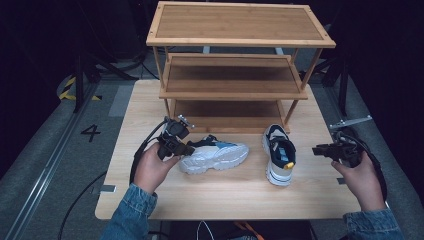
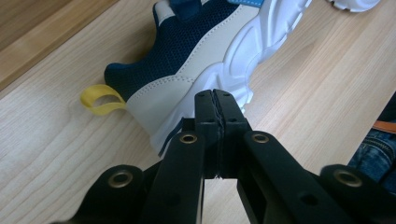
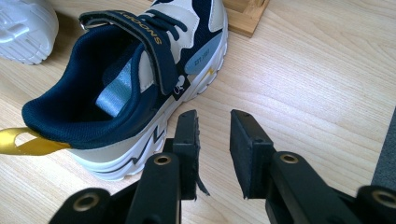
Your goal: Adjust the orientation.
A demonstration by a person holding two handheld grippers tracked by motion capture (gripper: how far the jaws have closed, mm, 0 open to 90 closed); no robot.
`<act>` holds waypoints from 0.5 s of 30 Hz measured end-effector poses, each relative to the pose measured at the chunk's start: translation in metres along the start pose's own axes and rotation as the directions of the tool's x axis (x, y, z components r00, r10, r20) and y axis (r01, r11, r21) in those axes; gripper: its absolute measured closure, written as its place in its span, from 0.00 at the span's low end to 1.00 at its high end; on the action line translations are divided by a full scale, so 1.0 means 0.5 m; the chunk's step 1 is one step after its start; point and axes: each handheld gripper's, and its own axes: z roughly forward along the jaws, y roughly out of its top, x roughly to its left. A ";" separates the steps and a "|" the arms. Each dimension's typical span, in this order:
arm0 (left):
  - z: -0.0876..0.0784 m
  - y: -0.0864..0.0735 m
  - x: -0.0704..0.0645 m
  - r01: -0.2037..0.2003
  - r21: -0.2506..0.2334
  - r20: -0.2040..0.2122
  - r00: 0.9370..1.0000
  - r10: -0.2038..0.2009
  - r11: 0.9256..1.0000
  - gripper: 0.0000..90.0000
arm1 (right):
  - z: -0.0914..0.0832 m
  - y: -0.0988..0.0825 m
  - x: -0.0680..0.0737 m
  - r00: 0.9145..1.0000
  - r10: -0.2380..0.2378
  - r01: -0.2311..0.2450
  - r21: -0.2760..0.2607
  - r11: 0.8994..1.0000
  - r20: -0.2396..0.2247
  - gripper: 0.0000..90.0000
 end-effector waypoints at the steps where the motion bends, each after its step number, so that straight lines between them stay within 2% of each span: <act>1: 0.000 0.000 0.000 0.000 0.000 0.000 1.000 0.000 1.000 0.99 | -0.002 0.000 0.000 1.000 0.001 -0.001 -0.002 1.000 0.001 0.81; 5: 0.021 0.003 -0.001 -0.001 0.021 0.005 1.000 0.001 1.000 1.00 | -0.003 0.000 0.001 1.000 0.002 -0.002 -0.004 1.000 -0.002 0.81; 10: 0.021 0.004 -0.008 -0.004 0.029 0.001 1.000 0.004 1.000 1.00 | 0.000 0.001 0.002 1.000 -0.004 0.004 -0.001 1.000 -0.001 0.81; 13: 0.024 0.004 -0.015 -0.013 0.037 0.025 1.000 0.012 0.999 1.00 | 0.001 0.002 0.003 1.000 -0.005 0.005 -0.003 1.000 -0.004 0.81; 15: 0.022 0.003 -0.018 -0.020 0.042 0.014 1.000 0.020 0.999 1.00 | 0.001 0.002 0.003 1.000 -0.004 0.004 -0.003 1.000 -0.004 0.80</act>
